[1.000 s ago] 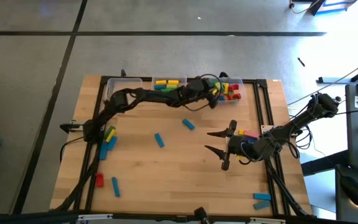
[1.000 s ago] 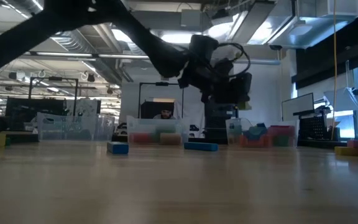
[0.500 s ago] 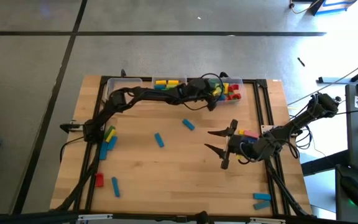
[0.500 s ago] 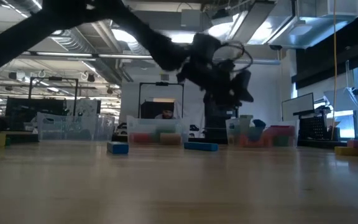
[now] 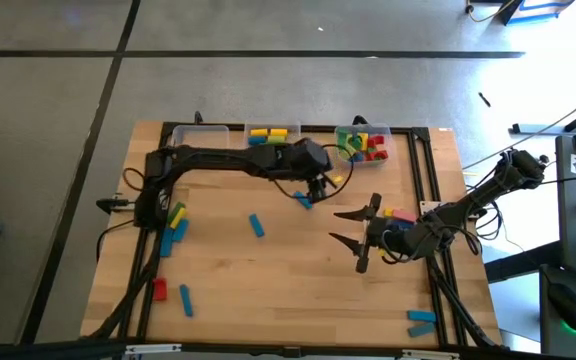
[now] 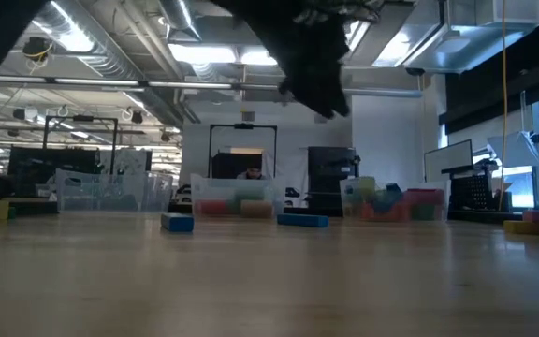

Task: Sort blocks by size
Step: Put the red arch block into the right transparent bin

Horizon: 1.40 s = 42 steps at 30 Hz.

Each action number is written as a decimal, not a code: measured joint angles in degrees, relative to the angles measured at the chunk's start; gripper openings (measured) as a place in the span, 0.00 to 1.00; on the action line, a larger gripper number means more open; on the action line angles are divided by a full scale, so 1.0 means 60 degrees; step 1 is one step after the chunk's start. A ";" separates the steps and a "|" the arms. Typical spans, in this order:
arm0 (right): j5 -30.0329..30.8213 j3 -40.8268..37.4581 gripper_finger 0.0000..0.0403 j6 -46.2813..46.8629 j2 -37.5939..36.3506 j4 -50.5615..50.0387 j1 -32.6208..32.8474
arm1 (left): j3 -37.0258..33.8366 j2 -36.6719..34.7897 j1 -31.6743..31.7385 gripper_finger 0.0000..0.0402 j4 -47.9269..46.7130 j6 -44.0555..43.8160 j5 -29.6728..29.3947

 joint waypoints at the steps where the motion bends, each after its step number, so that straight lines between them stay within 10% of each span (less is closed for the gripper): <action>1: -0.0088 0.0000 0.55 0.0006 0.0000 0.0005 0.0000 | -0.0153 -0.0220 -0.0143 0.56 -0.0146 -0.0072 -0.0031; 15: -0.0154 0.0000 0.55 0.0327 0.0000 -0.0176 -0.0011 | -0.4270 -0.5066 -0.3638 0.56 -0.1004 -0.2082 -0.1458; 23: -0.0618 0.0000 0.55 0.1251 0.0373 -0.0575 -0.0011 | -0.4879 -0.5892 -0.5915 0.56 -0.1374 -0.3686 -0.1378; 35: -0.1030 0.0000 0.55 0.1713 0.1399 -0.0559 -0.0011 | -0.5107 -0.5854 -0.7922 0.56 -0.6418 -0.8113 0.0790; 42: -0.1018 0.0000 0.55 0.1674 0.1399 -0.0566 -0.0011 | -0.6668 -0.5847 -0.9190 0.56 -0.5999 -1.0361 0.3124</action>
